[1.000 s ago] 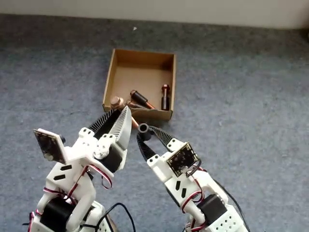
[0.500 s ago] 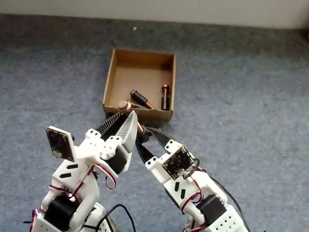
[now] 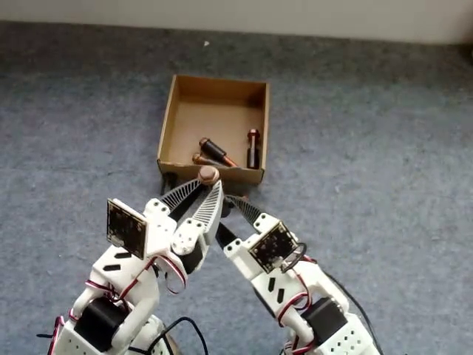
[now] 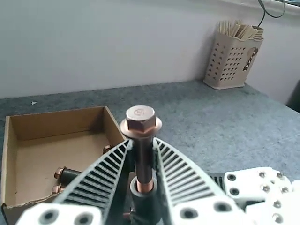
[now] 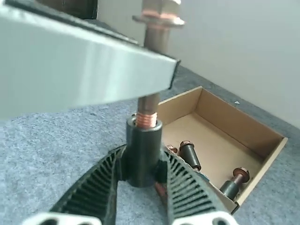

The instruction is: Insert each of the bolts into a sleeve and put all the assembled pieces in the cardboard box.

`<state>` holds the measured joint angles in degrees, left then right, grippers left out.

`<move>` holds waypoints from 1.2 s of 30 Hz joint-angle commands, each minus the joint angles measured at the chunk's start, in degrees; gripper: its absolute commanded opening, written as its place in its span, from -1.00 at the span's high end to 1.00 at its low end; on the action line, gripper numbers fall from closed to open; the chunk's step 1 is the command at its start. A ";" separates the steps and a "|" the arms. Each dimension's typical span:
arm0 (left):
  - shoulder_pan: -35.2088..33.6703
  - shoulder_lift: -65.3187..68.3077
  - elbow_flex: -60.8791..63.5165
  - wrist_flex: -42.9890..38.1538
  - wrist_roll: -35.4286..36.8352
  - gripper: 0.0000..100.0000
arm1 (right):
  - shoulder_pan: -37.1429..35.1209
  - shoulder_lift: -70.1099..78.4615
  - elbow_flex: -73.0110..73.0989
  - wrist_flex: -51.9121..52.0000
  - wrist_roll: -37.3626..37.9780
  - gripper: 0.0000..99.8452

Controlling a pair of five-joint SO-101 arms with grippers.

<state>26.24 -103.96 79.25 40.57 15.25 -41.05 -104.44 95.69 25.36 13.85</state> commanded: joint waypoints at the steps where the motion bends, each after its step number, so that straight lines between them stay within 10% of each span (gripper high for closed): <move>1: 0.48 -0.04 -0.57 3.52 0.35 0.68 | 1.89 -0.75 6.99 -0.31 0.35 0.99; 17: -4.18 -0.04 -9.01 11.78 4.31 0.51 | 4.88 -0.75 6.99 3.38 -0.09 0.99; 25: -20.35 -0.04 -7.87 14.07 1.32 0.98 | 12.35 -0.75 6.81 3.56 -8.18 0.99; 36: -29.41 -0.04 5.49 26.46 -3.43 0.99 | 12.70 -0.75 6.90 3.56 -8.18 0.99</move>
<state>0.40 -103.87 82.33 66.59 12.70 -29.10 -104.35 95.69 29.14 6.29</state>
